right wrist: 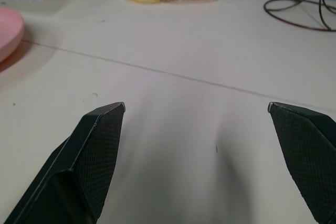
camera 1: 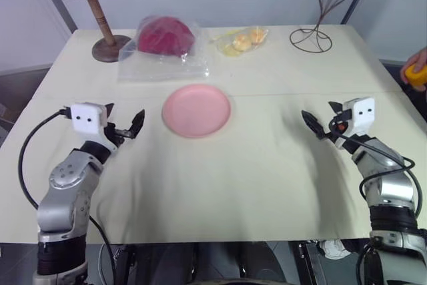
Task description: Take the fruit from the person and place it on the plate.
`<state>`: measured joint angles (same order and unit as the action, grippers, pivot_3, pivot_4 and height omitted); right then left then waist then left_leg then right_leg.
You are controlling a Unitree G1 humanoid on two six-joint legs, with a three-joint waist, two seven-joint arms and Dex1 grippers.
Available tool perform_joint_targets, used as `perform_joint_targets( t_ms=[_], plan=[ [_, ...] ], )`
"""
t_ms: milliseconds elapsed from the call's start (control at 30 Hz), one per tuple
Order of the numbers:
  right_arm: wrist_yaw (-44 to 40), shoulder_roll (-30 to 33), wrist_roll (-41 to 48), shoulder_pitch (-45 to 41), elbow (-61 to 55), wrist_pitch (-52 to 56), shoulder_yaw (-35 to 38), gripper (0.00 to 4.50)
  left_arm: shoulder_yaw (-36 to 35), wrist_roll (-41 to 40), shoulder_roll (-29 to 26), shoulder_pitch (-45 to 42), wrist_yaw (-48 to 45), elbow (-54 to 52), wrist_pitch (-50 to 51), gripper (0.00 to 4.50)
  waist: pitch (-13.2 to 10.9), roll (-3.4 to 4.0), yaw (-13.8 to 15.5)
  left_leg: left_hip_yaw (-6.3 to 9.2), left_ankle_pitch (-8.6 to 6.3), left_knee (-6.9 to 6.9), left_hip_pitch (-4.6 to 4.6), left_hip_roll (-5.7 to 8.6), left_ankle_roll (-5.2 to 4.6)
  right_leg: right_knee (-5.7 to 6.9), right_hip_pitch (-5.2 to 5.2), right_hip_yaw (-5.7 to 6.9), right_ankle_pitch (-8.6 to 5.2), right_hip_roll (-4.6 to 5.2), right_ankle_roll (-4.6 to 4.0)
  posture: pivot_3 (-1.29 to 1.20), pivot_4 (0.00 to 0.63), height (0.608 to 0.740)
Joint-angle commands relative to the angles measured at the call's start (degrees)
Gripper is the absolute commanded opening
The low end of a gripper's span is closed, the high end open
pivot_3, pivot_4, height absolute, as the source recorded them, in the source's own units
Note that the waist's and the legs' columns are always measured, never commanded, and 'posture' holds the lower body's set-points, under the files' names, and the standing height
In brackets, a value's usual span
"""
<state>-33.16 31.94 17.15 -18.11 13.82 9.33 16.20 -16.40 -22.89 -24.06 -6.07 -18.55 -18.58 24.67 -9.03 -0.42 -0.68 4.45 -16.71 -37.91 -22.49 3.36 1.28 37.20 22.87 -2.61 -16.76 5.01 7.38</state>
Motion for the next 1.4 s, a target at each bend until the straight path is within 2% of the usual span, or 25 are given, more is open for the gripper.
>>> perform_joint_targets(
  t_ms=[33, 100, 900, 1400],
  plan=[
    [-0.1, 0.6, 0.3, 0.1, -0.9, -1.3, 1.1, 4.50, 0.2, -0.6, -0.6, 0.5, -1.0, -2.4, 0.2, 4.43, 0.0, 0.00, 0.0, 0.00, -0.01, 0.00, 0.00, 0.00, -0.03, 0.00, 0.00, 0.00, 0.00, 0.00, 0.00, 0.00, 0.150, 0.740],
    [-0.1, 0.6, 0.3, 0.4, -1.0, -1.3, 1.1, 4.50, -0.2, -2.3, -0.2, 0.5, -1.5, -3.1, 0.9, 4.43, 0.0, 0.00, 0.0, 0.00, -0.01, 0.00, 0.00, 0.00, -0.02, 0.00, 0.00, 0.00, 0.00, 0.00, 0.00, 0.00, 0.150, 0.740],
    [0.6, -0.5, -0.4, -1.3, 2.1, -3.7, -0.2, 4.50, -1.5, 0.0, -3.3, 0.0, -3.6, -0.8, -1.1, 4.43, 0.0, 0.00, 0.0, 0.00, -0.01, 0.00, 0.00, 0.00, -0.02, -0.01, 0.00, 0.00, 0.00, 0.00, 0.00, 0.00, 0.150, 0.740],
    [0.6, -0.8, -0.5, -2.0, 3.0, -4.3, -0.4, 4.50, -1.1, 0.4, -3.4, -0.3, -4.1, -0.2, -3.1, 4.43, 0.0, 0.00, 0.0, 0.00, -0.01, 0.00, 0.00, 0.00, -0.02, -0.01, 0.00, 0.00, 0.00, 0.01, 0.00, 0.00, 0.150, 0.740]
  ],
)
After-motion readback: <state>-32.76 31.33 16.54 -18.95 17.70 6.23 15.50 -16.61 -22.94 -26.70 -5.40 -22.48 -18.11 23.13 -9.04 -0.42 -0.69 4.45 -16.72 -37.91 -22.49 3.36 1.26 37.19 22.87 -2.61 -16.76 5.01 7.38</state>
